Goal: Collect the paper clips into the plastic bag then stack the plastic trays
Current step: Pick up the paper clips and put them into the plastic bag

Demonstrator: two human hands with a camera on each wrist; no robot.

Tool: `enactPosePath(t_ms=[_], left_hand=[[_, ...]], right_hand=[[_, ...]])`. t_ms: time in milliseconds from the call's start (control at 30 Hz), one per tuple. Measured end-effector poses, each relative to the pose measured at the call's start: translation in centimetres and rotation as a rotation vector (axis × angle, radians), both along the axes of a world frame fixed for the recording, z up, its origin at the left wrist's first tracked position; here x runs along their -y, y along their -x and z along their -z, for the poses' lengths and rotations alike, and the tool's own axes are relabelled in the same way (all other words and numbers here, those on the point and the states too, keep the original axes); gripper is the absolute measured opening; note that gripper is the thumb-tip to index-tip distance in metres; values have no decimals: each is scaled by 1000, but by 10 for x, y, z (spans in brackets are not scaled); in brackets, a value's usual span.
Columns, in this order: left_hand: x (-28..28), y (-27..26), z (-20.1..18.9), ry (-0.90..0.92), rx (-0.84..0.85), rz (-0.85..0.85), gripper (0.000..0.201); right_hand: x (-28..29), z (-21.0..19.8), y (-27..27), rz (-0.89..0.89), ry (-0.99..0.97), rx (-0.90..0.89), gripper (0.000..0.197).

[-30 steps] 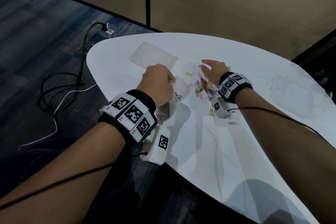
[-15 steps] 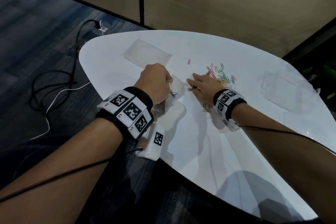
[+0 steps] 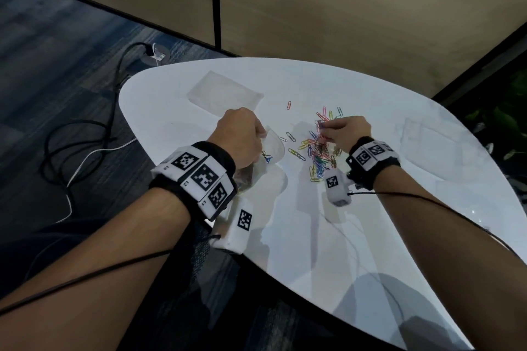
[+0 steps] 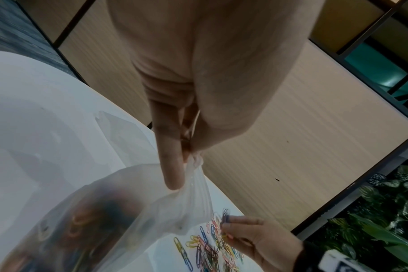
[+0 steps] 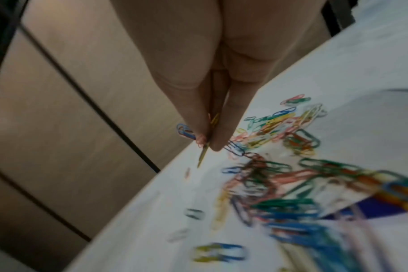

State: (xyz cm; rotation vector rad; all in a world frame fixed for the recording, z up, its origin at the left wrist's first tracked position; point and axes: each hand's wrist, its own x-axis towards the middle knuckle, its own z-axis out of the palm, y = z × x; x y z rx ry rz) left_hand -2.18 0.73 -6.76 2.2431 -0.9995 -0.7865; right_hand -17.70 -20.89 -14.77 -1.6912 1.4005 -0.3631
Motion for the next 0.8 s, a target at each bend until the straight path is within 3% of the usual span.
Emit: enactPosePath(t_ms=[133,267,333,400,533,633,700,800], left_hand=[[4,2,0,-8,0,4,26],[7,6,-1,-5,-11,-14,25],[7,6,-1,7,3,-26,25],[7,8,-2,7,-22,-31,22],[7,10,-5,14,-46,-17,19],[6,11,-5,21,-55,-2,22],[7,10,-4,20,-38,-4,24],[7,4,-4,36,-17,-45,23]], right_hand=[[-32,-29,2,110,-387,561,19],[-85,-53,-8,26,-656,784,16],[-106,-50,-17,-11,-682,745,18],[-120,-43,-24,-55,-550,622,13],[-125,-35,-32,-233,65,173,9],[-127,-41,-38,-456,346,-117,15],[-126,-50,-39,-586,345,-217,20],[-113,-71,-34,-691,264,-136,21]])
